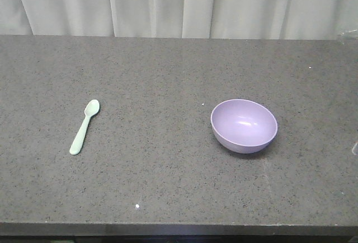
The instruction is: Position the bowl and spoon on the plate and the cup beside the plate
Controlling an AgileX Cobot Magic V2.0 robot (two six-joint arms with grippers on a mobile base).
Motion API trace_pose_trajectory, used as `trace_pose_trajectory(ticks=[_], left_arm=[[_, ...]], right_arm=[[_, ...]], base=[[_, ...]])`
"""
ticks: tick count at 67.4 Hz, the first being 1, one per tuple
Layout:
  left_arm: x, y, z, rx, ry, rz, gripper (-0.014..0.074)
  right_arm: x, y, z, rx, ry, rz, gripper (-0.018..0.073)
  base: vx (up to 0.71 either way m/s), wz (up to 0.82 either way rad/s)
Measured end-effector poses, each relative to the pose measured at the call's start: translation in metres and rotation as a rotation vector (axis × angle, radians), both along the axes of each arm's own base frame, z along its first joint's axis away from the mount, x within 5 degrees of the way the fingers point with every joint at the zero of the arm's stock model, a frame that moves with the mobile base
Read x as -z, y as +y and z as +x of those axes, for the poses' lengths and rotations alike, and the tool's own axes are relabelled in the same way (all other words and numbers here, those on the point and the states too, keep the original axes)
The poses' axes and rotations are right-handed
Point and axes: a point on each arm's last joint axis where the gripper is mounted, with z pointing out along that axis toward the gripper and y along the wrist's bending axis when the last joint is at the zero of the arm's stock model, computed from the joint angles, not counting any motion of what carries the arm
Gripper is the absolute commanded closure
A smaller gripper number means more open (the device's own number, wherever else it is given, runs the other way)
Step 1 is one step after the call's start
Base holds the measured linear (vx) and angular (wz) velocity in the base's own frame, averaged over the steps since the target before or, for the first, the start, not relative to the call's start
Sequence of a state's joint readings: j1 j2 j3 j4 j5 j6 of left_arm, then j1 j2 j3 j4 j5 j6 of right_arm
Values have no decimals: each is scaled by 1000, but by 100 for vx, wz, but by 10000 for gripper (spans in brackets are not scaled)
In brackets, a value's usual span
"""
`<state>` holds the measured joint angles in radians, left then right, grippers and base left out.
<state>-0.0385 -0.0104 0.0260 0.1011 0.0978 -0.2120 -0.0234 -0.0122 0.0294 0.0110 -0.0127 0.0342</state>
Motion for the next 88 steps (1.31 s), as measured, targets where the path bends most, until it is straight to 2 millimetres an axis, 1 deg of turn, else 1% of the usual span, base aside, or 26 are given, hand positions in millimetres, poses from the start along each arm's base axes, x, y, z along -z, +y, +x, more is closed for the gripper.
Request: trace_pose_trajectory(ticks=[88], left_arm=[[0, 0, 0, 0, 0, 0, 602]], right_arm=[[0, 0, 0, 0, 0, 5, 564]], base=[[0, 0]])
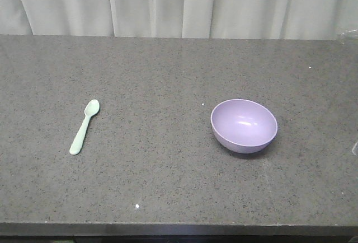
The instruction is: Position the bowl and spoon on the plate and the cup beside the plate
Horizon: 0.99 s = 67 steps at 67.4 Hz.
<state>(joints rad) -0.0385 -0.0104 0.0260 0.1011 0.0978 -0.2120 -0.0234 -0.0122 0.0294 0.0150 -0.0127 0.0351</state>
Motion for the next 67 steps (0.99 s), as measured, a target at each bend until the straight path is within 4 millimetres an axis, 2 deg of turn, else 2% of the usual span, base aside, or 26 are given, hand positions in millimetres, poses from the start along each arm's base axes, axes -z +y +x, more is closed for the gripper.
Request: trace_pose_trajectory(ticks=[17, 32, 41, 50, 57, 67], left_arm=[[-7, -1, 0, 8, -75, -17, 602], [-18, -1, -1, 29, -192, -250, 602], [-23, 0, -2, 47, -239, -412, 602], [-31, 0, -4, 56, -254, -467, 602], [-62, -1, -12, 72, -324, -428, 604], [-105, 1, -27, 55, -317, -369, 604]], right_arm=[[-3, 0, 0, -3, -37, 50, 564], [-6, -2, -1, -12, -72, 257, 564], [-8, -1, -1, -22, -49, 298, 564], [-46, 2, -8, -53, -54, 291, 564], [-84, 5, -11, -71, -36, 234, 564], [-128, 6, -2, -76, 0, 103, 559]], base=[[0, 0], [0, 0], [0, 0], [0, 0], [0, 0], [0, 0]])
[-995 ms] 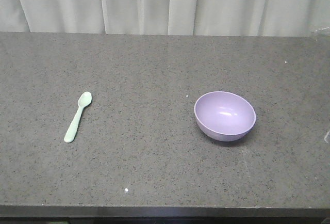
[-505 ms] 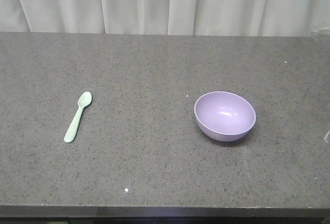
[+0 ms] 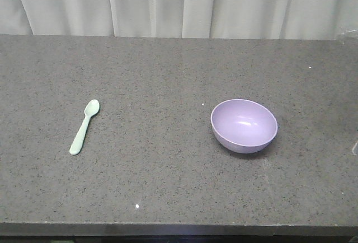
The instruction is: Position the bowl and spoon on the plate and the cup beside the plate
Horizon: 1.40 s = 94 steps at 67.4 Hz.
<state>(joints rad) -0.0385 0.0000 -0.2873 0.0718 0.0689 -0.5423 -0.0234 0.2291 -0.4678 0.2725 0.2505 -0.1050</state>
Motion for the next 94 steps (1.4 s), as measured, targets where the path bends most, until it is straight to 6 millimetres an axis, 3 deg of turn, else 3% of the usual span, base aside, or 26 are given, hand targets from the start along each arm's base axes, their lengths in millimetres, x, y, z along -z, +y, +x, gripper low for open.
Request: trace_pose_trajectory(ticks=[7, 15, 34, 45, 53, 77, 86, 94], left_arm=[[-27, 1, -2, -16, 100, 10, 604], [-51, 1, 6, -22, 168, 21, 603], [-80, -2, 31, 9, 197, 27, 596], [-104, -11, 57, 79, 306, 175, 592], [-123, -22, 79, 186, 336, 191, 592], [-113, -37, 131, 332, 436, 169, 560], [-102, -42, 146, 378, 525, 183, 461], [-93, -44, 156, 401, 584, 186, 316]], right_arm=[[-26, 0, 11, -4, -1, -37, 556], [-39, 0, 24, -4, 20, -50, 554], [-39, 1, 30, -11, 42, -31, 551], [-39, 0, 30, -10, 35, -30, 551], [-39, 0, 30, -10, 34, -31, 551], [-40, 0, 30, -8, 31, -47, 551], [-40, 0, 30, -6, 30, -73, 544], [-40, 0, 30, -6, 30, -79, 496]], base=[[0, 0], [0, 0], [0, 0], [0, 0], [0, 0], [0, 0], [0, 0], [0, 0]])
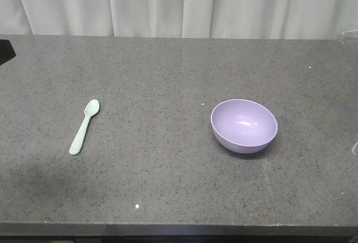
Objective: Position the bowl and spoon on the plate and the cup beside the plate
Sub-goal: 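Open the left gripper and move it above the pale green spoon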
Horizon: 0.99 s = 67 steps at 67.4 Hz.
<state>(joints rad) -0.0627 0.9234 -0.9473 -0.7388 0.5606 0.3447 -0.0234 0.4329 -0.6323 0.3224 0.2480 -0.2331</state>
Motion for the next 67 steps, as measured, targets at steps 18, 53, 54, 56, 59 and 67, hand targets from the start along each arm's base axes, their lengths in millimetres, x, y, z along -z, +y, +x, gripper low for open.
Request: trace_pose_trajectory(ticks=[18, 53, 54, 56, 59, 67], left_arm=[[2, 0, 2, 4, 7, 7, 148], [-25, -5, 47, 70, 73, 123, 213], [-26, -4, 51, 65, 82, 137, 216], [-26, -3, 56, 61, 100, 157, 216], [-24, -2, 65, 50, 129, 187, 216], [-16, 0, 88, 29, 188, 220, 216]], right_arm=[[0, 0, 0, 0, -1, 0, 110], [5, -1, 21, 0, 50, 52, -34], [6, -1, 22, 0, 58, 53, -34], [7, -1, 25, 0, 67, 53, -34], [8, -1, 28, 0, 82, 53, -34], [13, -1, 38, 1, 122, 50, -34]], base=[[0, 0], [0, 0], [0, 0], [0, 0], [0, 0], [0, 0]])
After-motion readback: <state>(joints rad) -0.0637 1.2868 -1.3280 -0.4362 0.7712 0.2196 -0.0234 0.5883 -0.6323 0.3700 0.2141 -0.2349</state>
